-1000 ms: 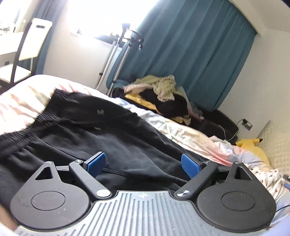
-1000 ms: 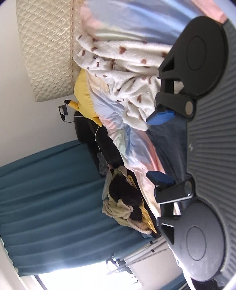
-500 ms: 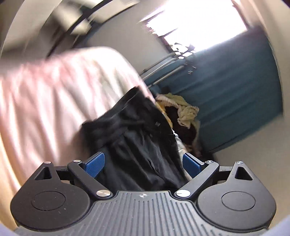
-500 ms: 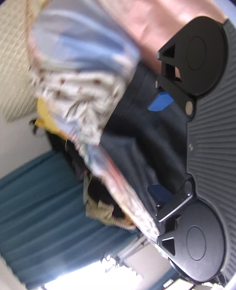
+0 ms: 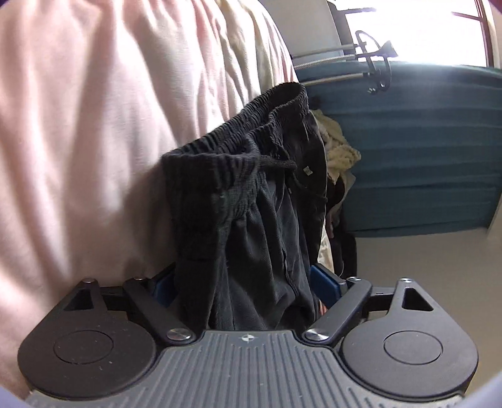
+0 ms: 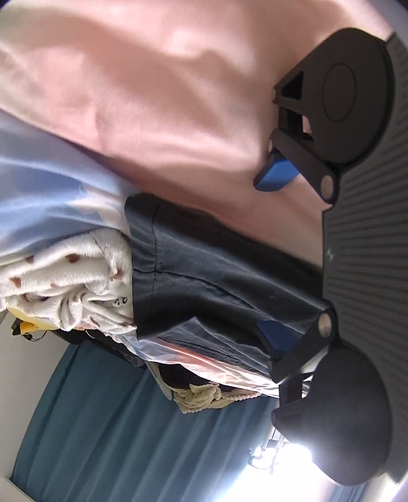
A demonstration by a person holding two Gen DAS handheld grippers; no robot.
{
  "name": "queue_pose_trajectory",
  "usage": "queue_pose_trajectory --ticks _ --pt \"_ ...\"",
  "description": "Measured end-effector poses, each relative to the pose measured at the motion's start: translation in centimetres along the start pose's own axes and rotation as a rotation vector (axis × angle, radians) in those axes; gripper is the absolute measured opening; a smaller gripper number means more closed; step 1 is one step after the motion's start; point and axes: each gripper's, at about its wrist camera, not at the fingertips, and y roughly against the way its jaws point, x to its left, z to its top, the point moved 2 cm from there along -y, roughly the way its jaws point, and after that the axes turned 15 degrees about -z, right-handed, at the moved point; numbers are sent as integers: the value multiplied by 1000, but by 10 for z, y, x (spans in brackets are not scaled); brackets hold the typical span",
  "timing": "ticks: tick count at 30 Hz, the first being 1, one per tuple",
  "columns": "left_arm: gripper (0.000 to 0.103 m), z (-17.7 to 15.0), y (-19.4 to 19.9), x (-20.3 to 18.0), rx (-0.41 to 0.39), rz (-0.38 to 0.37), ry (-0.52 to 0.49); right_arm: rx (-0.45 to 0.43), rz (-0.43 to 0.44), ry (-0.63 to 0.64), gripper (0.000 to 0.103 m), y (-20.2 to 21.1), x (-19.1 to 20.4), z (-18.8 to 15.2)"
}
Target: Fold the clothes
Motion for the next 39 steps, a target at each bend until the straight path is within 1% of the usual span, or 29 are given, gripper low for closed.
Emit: queue_pose_trajectory --ticks 4,6,7,8,9,10,11,12,14,15,16,19,20,22,24,27,30,33,36,39 --pt "85 3 -16 -4 70 14 -26 3 14 18 90 1 9 -1" --pt "79 7 -26 2 99 40 -20 -12 44 20 90 -4 13 3" --pt "76 9 -28 4 97 59 -17 -24 58 22 90 -8 15 5" --pt "63 10 -28 6 84 82 -14 -45 53 39 88 -11 19 8" --pt "41 10 -27 7 69 105 -12 -69 33 52 84 -15 22 10" --pt "30 10 -27 7 52 126 -12 -90 14 64 80 -19 25 13" --pt "17 12 -27 4 33 137 -16 -101 -2 68 67 -24 27 16" --pt "12 11 -24 2 13 136 -24 -111 -16 67 40 -29 28 19" --pt "10 10 -16 -9 -32 128 -29 -119 -25 30 7 -32 30 23" --pt "10 11 -12 -15 -55 123 -28 -125 -26 16 6 -32 32 25" --pt "10 11 -9 -21 -77 113 -25 -144 -9 21 5 -27 38 28" --pt "10 18 0 -40 -139 52 -10 -265 93 44 5 7 64 35" --pt "10 20 0 -45 -154 42 -11 -296 123 41 5 15 71 35" --pt "10 24 -4 -54 -182 22 -8 -335 133 42 5 21 81 36" --pt "10 30 -15 -66 -198 22 -12 -332 107 49 5 11 90 38" --pt "10 43 -43 -91 -203 73 -57 -319 76 52 5 -6 108 45" --pt "10 66 -90 -117 -228 149 -124 -342 60 73 5 -23 141 56" --pt "10 87 -136 -132 -259 215 -170 -364 34 99 5 -49 180 70" --pt "10 115 -189 -138 -274 261 -221 -391 1 164 5 -88 222 85" --pt "10 145 -251 -132 -252 329 -264 -398 -66 276 5 -137 256 101"
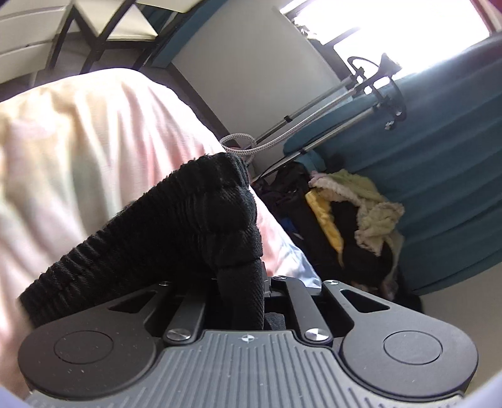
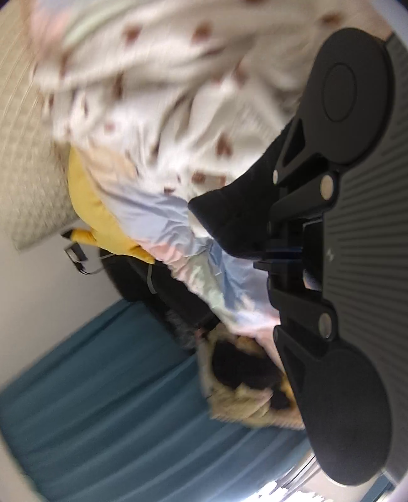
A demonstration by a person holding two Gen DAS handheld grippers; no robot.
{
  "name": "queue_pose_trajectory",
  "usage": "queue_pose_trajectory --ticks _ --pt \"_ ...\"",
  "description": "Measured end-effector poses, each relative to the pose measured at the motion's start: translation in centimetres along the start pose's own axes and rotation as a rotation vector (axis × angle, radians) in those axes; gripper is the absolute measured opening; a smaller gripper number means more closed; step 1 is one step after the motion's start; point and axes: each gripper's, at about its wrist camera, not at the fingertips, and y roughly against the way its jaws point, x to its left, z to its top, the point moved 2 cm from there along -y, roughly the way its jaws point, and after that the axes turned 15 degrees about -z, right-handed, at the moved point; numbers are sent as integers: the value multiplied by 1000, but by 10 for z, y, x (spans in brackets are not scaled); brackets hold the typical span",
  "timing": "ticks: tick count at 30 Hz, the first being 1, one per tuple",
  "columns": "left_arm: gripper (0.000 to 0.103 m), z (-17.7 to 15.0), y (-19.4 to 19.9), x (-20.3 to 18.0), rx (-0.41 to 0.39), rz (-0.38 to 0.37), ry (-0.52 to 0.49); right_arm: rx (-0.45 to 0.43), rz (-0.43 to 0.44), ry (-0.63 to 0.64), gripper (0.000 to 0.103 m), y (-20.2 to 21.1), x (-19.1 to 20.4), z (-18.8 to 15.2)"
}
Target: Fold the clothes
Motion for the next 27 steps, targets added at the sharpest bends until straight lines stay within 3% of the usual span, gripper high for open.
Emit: queue_pose_trajectory --ticks 7,13,14,16,18,20,23,27 --pt "10 3 -119 6 93 165 -148 18 -53 255 5 -110 49 -22" --pt "12 0 -142 6 141 167 -242 39 -59 332 5 -151 57 -40" --pt "18 0 -143 3 152 155 -256 41 -56 328 6 -150 56 -39" --pt "39 -7 -134 -8 150 109 -321 51 -40 320 17 -145 57 -37" --pt "71 -17 -118 -24 135 51 -406 69 -3 312 69 -129 57 -39" --pt "87 -34 -98 -40 111 -1 -487 69 36 285 73 -105 59 -42" --pt "90 -74 -68 -62 101 -63 -586 67 121 144 78 -62 51 -52" --pt "92 -147 -29 -88 160 -122 -711 94 181 -47 84 -11 36 -79"
